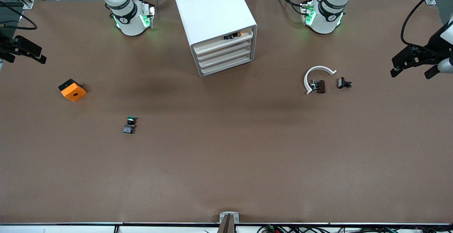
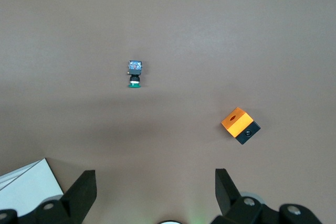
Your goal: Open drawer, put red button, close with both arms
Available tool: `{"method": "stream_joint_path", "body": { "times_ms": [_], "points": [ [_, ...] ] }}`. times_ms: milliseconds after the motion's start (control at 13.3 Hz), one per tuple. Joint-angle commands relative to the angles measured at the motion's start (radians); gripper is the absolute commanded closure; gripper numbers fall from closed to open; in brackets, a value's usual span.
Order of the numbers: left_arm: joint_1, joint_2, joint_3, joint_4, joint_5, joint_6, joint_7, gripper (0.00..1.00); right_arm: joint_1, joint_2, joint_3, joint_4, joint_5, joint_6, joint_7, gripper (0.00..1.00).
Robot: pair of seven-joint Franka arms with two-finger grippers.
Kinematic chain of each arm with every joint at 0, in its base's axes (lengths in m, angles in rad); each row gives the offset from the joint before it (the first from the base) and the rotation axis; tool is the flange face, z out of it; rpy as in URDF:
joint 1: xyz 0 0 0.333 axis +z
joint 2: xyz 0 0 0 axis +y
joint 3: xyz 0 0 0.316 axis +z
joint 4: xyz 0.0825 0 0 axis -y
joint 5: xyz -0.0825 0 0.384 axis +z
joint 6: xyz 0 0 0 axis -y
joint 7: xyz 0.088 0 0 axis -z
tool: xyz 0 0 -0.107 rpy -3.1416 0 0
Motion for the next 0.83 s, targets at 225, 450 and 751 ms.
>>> {"method": "stream_joint_path", "body": {
  "times_ms": [225, 450, 751],
  "points": [
    [-0.055, -0.043, 0.061, -0.008, 0.005, -0.052, -0.019, 0.0, -0.006, -0.034, 0.0, -0.036, -0.013, 0.029, 0.015, 0.0],
    [-0.055, -0.037, 0.061, -0.004, 0.007, -0.066, -0.035, 0.0, -0.006, -0.034, 0.0, -0.041, -0.011, 0.032, 0.02, 0.0],
    [-0.055, -0.037, 0.058, -0.002, 0.007, -0.064, -0.036, 0.0, -0.022, -0.039, 0.0, -0.045, -0.011, 0.032, 0.02, 0.0]
  ]
}}
